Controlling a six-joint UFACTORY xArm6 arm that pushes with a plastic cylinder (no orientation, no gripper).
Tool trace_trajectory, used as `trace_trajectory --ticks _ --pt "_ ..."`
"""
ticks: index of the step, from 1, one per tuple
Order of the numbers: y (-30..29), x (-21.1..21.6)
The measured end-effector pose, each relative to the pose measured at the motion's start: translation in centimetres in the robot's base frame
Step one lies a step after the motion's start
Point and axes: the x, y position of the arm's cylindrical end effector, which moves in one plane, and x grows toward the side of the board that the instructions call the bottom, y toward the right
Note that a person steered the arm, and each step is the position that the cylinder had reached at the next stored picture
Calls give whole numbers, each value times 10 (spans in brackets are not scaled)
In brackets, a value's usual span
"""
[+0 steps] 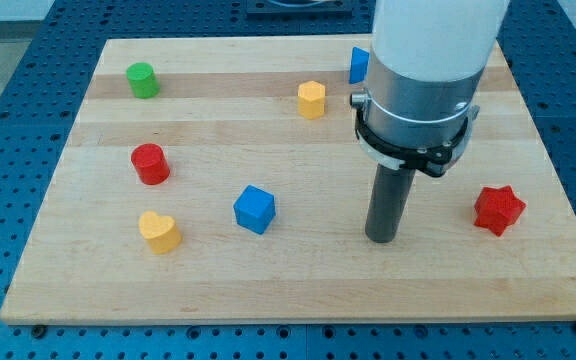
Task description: Push the green circle towards the top left corner of the board
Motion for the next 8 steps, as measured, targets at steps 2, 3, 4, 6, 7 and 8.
trace_trajectory --ticks 2,3,4,6,7,8 --pt "15 -7" --pt "12 -19" --pt "-21 -53" --pt "-93 -117" --pt "-131 -137" --pt "-172 -153"
